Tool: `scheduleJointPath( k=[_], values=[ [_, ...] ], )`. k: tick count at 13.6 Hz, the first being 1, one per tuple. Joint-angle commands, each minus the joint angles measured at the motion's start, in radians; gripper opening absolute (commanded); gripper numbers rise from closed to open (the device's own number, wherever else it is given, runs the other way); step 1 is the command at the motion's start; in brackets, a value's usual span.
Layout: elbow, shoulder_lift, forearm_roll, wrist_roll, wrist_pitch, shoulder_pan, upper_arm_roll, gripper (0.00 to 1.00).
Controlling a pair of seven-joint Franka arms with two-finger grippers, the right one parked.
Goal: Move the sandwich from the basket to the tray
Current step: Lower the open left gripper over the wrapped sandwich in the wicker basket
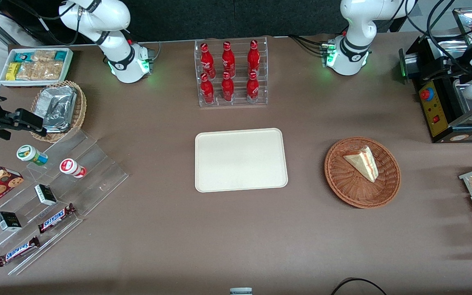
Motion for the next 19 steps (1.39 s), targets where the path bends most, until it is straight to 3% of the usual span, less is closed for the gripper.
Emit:
scheduleJointPath(
  k=[1,5,8,15,19],
  values=[
    [-0.01,-0.01,-0.002,0.009,-0.005,-0.011,0.009,1.0],
    [-0.029,0.043,0.027,-0.04,0.069,-0.014,0.009,1.0],
    [-0.199,0.053,0.026,-0.154,0.268,-0.019,0.005,1.0],
    [-0.582,0.048,0.026,-0.682,0.717,-0.06,0.002,1.0],
    [-0.772,0.042,0.032,-0.801,0.972,-0.096,0.002,1.0]
  ],
)
